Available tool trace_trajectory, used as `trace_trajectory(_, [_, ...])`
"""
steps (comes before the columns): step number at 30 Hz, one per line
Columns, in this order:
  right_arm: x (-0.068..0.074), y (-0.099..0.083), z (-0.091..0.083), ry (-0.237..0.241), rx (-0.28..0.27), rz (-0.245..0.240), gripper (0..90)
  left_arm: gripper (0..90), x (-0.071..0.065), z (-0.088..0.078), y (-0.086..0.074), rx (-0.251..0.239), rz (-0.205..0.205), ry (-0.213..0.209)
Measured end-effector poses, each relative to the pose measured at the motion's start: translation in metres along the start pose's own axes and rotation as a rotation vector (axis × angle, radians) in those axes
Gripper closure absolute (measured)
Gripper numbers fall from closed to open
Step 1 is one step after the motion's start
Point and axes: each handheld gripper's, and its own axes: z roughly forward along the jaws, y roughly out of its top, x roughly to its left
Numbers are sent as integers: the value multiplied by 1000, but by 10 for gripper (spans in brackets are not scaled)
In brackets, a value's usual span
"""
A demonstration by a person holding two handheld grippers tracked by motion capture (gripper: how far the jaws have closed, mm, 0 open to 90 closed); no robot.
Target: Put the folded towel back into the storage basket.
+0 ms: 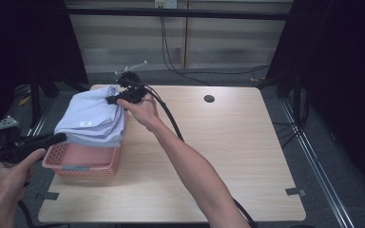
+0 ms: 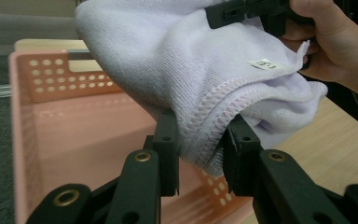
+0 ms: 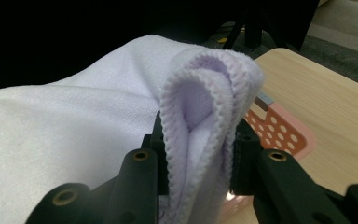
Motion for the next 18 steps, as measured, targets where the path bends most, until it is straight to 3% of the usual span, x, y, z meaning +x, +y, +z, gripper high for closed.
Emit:
trace_trajectory(4, [8,-2,15,-14,10,9,692,701,15,-5,-4,1,-32,21])
trace_trajectory(18, [14,-17,52,-43,35,57,695,702,41,0,-28,60,-83,82])
